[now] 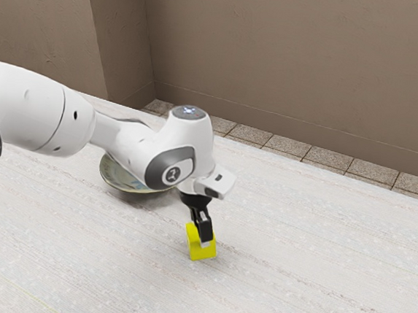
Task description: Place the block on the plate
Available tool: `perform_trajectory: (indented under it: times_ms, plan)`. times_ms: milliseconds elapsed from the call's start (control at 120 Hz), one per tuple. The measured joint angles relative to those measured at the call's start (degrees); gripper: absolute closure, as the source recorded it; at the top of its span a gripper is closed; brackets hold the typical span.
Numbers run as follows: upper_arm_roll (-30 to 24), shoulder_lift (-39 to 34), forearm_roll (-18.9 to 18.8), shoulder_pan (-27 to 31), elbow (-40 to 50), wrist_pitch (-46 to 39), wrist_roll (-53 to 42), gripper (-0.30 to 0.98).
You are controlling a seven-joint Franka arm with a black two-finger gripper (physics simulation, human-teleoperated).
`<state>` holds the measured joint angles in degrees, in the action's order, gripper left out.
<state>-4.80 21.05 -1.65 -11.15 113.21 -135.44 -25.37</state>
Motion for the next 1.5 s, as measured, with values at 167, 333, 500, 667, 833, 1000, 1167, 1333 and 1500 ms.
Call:
perform_trajectory:
  times_ms: [167,333,500,667,833,1000,1167,1333,1500]
  plan:
    - [-0.95,2.48,0.05,0.97,-1.18,-0.95,-1.81,0.00]
    - [-1.17,3.55,0.19,1.47,-1.38,-1.54,-3.13,0.00]
    - [-1.18,4.06,0.32,1.49,-1.39,-1.89,-4.13,0.08]
    - [-1.18,4.28,0.35,1.49,-1.39,-2.40,-4.88,0.19]
    - [-1.18,4.30,0.26,1.49,-1.45,-2.65,-5.31,0.25]
    - [-1.11,3.85,0.08,1.49,-1.47,-2.81,-5.46,0.26]
    - [-1.07,1.43,-0.01,1.56,-1.43,-2.62,-5.53,0.27]
    - [-0.94,-1.14,-0.10,3.08,-1.51,-1.37,-5.59,0.27]
    - [-0.87,-1.90,-0.25,4.37,-3.53,0.42,-5.76,0.27]
